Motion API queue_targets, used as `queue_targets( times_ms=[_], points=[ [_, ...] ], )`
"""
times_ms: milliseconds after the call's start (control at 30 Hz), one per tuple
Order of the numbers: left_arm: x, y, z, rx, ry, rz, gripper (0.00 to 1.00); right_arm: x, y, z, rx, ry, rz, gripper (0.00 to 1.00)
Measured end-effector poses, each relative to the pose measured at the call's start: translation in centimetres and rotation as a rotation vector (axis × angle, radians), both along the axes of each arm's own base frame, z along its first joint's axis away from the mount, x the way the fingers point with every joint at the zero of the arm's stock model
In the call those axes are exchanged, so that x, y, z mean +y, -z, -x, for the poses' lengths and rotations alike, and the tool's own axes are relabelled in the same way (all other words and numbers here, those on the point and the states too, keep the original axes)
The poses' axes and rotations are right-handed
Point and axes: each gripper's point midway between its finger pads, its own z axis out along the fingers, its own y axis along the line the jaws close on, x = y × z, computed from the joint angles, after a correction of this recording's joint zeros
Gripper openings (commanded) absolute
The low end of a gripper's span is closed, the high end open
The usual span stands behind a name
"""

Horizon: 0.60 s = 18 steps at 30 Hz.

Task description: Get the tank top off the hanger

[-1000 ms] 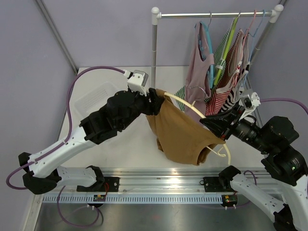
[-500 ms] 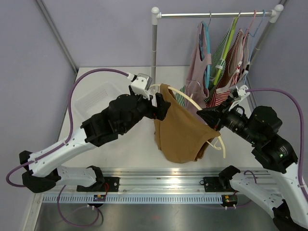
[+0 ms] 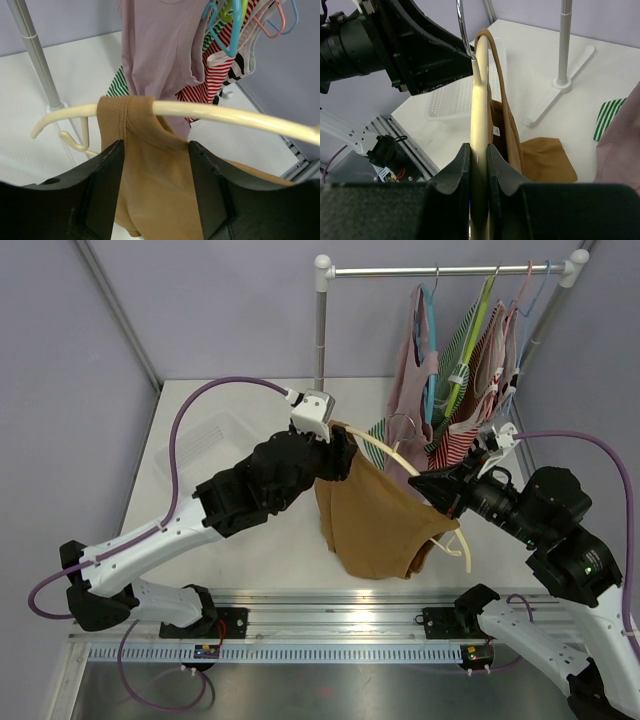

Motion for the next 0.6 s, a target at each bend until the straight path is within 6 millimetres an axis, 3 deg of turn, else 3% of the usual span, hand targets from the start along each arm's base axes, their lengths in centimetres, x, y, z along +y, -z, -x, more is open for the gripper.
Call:
queue_targets(
  times_ms=[267,433,533,567,600],
  points=[
    [0.2,-0.3,-0.9,-0.014,-0.053,0.003,0.39,0.0,1.0,0.1,0.010,-0.005,0.011,0.00],
    [0.6,-0.4,-1.2,-0.019,-0.088,0.004,0.12,0.0,1.0,0.2,0.007,-0.005,0.012,0.00],
    [0.8,-0.4,-1.4,-0.020,-0.098,0.002,0.10,-0.1,0.9,0.2,0.006,-0.004,0.012,0.00],
    [0.8,-0.3,-1.4,-0.020,-0.100,0.002,0.01,-0.1,0.9,0.2,0.005,-0.004,0.012,0.00],
    [0.8,-0.3,-1.5,-0.017,-0.102,0.004,0.00,-0.1,0.9,0.2,0.005,-0.004,0.011,0.00]
  ],
)
